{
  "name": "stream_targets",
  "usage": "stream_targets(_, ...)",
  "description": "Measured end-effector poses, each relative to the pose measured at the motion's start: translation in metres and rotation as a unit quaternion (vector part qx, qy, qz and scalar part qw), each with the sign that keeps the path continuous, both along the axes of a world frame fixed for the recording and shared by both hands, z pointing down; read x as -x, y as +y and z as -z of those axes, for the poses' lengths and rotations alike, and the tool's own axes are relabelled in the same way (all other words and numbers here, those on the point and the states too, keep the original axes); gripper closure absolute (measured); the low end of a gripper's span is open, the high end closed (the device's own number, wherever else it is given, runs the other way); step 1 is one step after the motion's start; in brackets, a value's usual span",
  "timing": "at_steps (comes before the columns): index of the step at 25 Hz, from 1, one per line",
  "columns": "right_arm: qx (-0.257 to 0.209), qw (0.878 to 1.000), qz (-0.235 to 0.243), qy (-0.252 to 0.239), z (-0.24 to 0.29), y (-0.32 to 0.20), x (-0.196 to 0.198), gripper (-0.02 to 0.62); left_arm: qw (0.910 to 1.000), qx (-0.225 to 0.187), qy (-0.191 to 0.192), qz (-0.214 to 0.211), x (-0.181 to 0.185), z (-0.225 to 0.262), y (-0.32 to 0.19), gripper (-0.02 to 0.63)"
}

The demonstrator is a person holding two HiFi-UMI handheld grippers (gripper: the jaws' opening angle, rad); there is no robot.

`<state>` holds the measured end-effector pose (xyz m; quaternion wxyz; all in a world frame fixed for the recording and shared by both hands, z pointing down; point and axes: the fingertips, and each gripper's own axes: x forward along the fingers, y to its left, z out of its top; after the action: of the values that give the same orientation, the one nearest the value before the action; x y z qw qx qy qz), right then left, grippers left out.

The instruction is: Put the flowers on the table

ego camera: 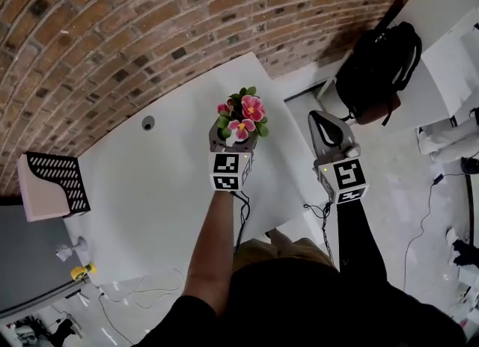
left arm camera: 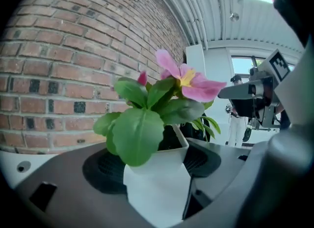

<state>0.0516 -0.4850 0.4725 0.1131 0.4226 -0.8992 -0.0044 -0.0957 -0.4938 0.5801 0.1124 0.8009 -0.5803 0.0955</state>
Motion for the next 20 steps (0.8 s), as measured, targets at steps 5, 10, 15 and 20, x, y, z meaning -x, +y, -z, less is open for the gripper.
stream_targets(5,0.006,1.0,-0.004,0.005,-0.007,0.002,-0.006,0.594,0.9994,0.031,0.006,-0.011,-0.01,-0.04,0.005,0.264)
stream_targets(10,0.011,1.0,-0.008,0.008,-0.013,0.0,-0.011,0.594,0.9978,0.062,0.009,-0.021,-0.015,-0.071,0.014,0.264)
stream_targets(15,0.019,1.0,-0.011,0.009,-0.023,0.0,-0.014,0.594,0.9964,0.08,0.009,-0.026,-0.02,-0.091,0.017,0.264)
stream_targets(20,0.022,1.0,-0.013,0.008,-0.026,0.0,-0.016,0.594,0.9958,0.087,0.002,-0.027,-0.025,-0.102,0.021,0.264)
